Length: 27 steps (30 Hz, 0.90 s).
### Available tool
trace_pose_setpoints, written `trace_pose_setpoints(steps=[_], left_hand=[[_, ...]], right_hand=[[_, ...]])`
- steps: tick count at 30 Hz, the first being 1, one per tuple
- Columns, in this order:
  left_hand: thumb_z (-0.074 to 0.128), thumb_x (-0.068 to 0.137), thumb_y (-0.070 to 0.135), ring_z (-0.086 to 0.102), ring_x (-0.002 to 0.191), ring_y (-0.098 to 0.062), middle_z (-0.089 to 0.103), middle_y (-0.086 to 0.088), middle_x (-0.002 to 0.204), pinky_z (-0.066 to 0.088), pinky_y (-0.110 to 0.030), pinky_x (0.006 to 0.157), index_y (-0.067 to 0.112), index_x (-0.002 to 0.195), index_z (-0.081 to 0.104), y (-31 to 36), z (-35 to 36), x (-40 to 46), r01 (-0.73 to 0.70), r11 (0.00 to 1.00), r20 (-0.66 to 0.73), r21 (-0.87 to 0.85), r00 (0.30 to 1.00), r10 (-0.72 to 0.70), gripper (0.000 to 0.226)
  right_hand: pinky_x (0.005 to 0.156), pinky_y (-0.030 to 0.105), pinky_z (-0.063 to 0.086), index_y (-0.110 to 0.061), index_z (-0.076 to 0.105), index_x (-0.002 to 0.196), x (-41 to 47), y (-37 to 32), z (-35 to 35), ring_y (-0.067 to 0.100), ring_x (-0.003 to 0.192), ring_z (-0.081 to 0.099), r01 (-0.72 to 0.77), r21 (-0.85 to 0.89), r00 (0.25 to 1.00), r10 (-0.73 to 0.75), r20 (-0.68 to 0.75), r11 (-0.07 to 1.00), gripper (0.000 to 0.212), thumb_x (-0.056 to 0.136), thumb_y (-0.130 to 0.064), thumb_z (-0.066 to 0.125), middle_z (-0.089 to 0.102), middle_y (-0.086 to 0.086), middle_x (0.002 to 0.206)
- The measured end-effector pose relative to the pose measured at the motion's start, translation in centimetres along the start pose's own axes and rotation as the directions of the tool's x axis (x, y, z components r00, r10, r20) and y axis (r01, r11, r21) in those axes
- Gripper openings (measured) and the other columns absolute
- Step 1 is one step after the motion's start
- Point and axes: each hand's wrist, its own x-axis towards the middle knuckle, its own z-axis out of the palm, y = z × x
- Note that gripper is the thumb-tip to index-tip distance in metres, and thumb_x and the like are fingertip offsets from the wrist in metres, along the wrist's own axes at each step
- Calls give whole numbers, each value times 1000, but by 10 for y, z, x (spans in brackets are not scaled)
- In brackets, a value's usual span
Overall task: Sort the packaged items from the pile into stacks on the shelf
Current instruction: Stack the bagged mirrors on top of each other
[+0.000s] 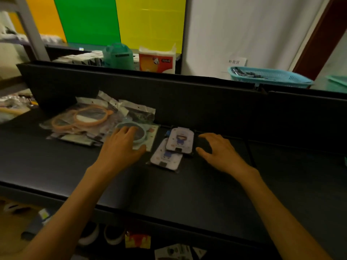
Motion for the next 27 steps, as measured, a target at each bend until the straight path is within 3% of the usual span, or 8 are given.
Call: trace_pose_setpoints(steps=[4, 8, 15, 21, 25, 27], left_hand=[[66, 81, 48, 32, 136, -28, 36, -10, 147, 31, -45, 108, 18, 142, 35, -38, -5, 30, -8, 1000, -11, -17, 1000, 7, 74], [63, 76, 61, 30, 136, -30, 32, -9, 149, 33, -49, 109, 19, 144, 30, -77, -3, 62, -19, 1000, 92, -2, 996, 19, 86], [59, 61, 78, 41, 127, -26, 39, -6, 143, 40, -47, 104, 24, 140, 34, -99, 11, 91, -78, 986, 247, -150, 962, 114, 98], [61, 72, 68, 21, 140, -33, 21, -14, 153, 21, -47, 114, 14, 148, 18, -99, 17, 89, -85, 995, 239, -59, 966, 97, 103], [66, 75, 59, 27, 138, -32, 31, -11, 150, 21, -49, 115, 21, 147, 19, -96, 16, 87, -137, 983, 203, -119, 966, 159, 94], [73, 72, 50, 33, 135, -30, 35, -9, 148, 26, -49, 113, 24, 146, 21, -96, 17, 89, -136, 962, 186, -237, 966, 182, 94]], right_hand=[[105, 36, 36, -29, 39, 138, 25, -21, 18, 19, 129, 39, -95, 18, 995, 95, 4, 995, 53, 90, -42, 57, 41, -1, 144], [107, 39, 33, -28, 33, 142, 42, -48, 31, 22, 133, 35, -223, 58, 975, 222, 19, 973, 60, 89, -43, 57, 34, 1, 149], [111, 42, 29, -25, 19, 148, 46, -77, 54, 24, 137, 29, -417, 130, 907, 421, -3, 899, 96, 73, -60, 67, 26, 2, 153], [105, 42, 37, -19, 35, 139, 48, -75, 56, 28, 128, 38, -546, 129, 834, 552, -6, 828, 95, 64, -65, 71, 41, 6, 142], [100, 48, 45, -21, 36, 138, 51, -67, 59, 26, 124, 46, -556, 283, 818, 575, 19, 782, 123, 35, -77, 72, 46, 4, 139], [98, 47, 47, -21, 33, 141, 50, -61, 61, 26, 122, 49, -540, 393, 814, 580, 19, 744, 125, 35, -71, 78, 44, 4, 140]])
